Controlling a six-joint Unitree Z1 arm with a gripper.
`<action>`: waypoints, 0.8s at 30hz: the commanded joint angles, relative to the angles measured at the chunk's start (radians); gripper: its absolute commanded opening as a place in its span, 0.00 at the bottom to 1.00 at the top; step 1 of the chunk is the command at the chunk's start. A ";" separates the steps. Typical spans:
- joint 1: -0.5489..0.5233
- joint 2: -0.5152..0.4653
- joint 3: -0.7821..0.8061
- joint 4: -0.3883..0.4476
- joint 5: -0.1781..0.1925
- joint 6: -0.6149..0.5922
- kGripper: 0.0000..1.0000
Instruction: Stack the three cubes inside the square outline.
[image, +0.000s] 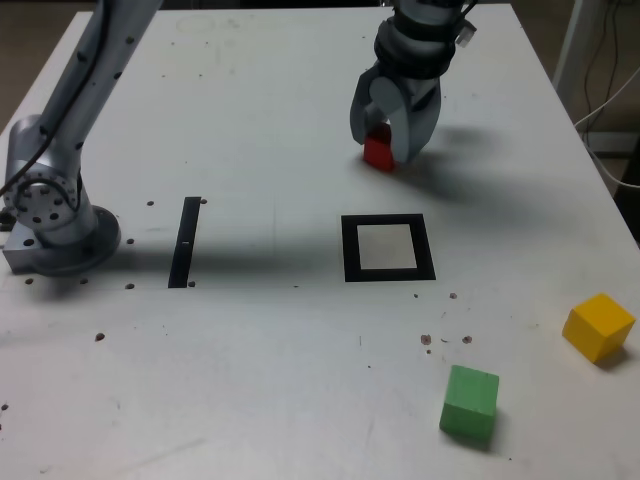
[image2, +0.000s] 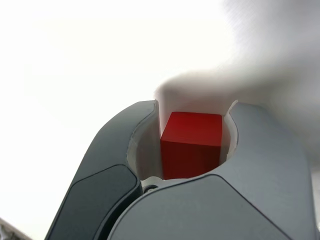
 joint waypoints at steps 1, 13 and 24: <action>-0.006 -0.036 -0.011 0.028 -0.001 -0.018 0.34; -0.051 -0.175 0.008 0.122 -0.042 -0.169 0.33; -0.135 -0.219 0.061 0.129 -0.102 -0.453 0.33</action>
